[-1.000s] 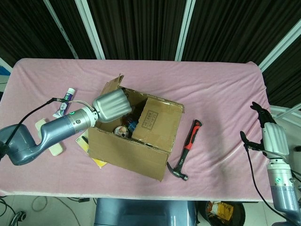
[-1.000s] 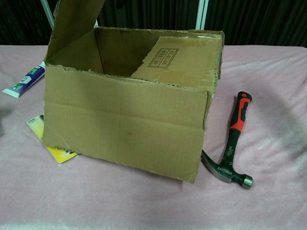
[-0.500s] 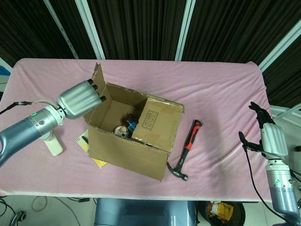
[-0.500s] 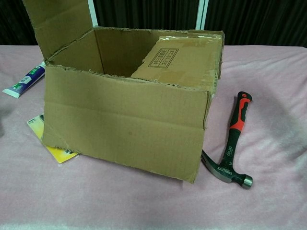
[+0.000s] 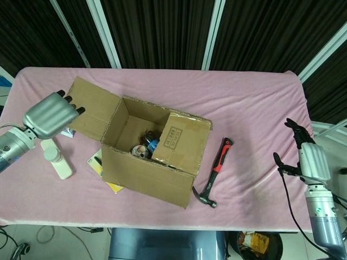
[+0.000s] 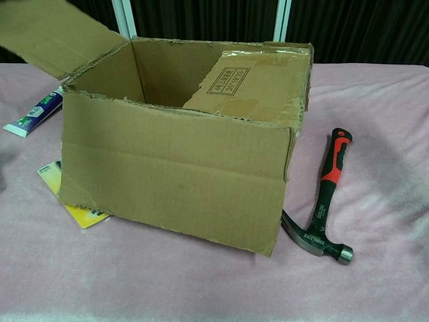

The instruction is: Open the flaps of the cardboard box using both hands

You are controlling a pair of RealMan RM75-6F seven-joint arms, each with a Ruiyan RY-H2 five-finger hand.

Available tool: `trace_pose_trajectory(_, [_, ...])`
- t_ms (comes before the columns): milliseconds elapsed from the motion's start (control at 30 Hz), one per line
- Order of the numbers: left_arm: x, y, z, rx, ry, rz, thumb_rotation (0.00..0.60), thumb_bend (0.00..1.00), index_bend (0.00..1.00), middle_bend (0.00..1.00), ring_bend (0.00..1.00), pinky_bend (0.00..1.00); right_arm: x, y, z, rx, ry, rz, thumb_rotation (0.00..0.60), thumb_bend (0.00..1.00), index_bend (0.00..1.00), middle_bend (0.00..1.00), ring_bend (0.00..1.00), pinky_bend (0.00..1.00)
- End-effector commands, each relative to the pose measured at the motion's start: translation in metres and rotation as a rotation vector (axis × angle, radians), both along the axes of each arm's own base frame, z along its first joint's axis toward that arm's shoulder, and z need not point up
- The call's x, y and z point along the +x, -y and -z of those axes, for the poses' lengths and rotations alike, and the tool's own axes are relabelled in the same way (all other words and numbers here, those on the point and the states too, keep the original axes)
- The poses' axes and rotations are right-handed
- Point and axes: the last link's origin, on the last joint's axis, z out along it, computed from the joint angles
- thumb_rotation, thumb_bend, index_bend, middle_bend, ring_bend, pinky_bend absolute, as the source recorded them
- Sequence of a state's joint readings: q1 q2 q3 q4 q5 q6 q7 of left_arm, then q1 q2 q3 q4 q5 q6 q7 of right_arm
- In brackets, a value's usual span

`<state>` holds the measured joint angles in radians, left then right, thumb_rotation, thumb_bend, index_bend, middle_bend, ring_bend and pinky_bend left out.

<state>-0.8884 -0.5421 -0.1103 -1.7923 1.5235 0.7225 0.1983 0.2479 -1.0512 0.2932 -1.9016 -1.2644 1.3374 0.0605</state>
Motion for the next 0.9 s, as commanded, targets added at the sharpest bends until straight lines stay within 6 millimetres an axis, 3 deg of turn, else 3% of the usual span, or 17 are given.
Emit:
trace_pose_trajectory(33, [-0.031, 0.011, -0.013, 0.061, 0.083, -0.084, 0.600, 0.83, 0.38, 0.56, 0.41, 0.40, 0.000, 0.000, 0.001, 0.005, -0.005, -0.003, 0.600, 0.40, 0.07, 0.17, 0.13, 0.27])
trace_pose_trajectory(233, [-0.074, 0.032, -0.017, 0.154, 0.204, -0.169, 0.600, 0.44, 0.21, 0.33, 0.22, 0.23, 0.002, -0.001, 0.005, 0.016, -0.029, -0.012, 0.600, 0.40, 0.07, 0.17, 0.12, 0.26])
trace_pose_trajectory(367, [-0.101, 0.049, -0.006, 0.227, 0.351, -0.239, 0.600, 0.30, 0.04, 0.11, 0.04, 0.06, 0.006, 0.001, 0.006, 0.012, -0.119, -0.053, 0.600, 0.35, 0.04, 0.08, 0.06, 0.24])
trace_pose_trajectory(467, [-0.119, 0.065, 0.010, 0.275, 0.474, -0.308, 0.600, 0.26, 0.00, 0.03, 0.00, 0.03, 0.013, 0.007, 0.003, 0.009, -0.245, -0.108, 0.600, 0.32, 0.01, 0.03, 0.03, 0.23])
trace_pose_trajectory(667, [-0.143, 0.089, 0.043, 0.340, 0.656, -0.396, 0.600, 0.25, 0.00, 0.01, 0.00, 0.03, 0.045, 0.023, -0.005, 0.009, -0.415, -0.231, 0.600, 0.31, 0.00, 0.02, 0.02, 0.23])
trace_pose_trajectory(900, [-0.162, 0.106, 0.075, 0.351, 0.752, -0.427, 0.600, 0.26, 0.00, 0.02, 0.00, 0.03, 0.106, 0.049, 0.001, 0.054, -0.580, -0.403, 0.600, 0.32, 0.00, 0.03, 0.02, 0.23])
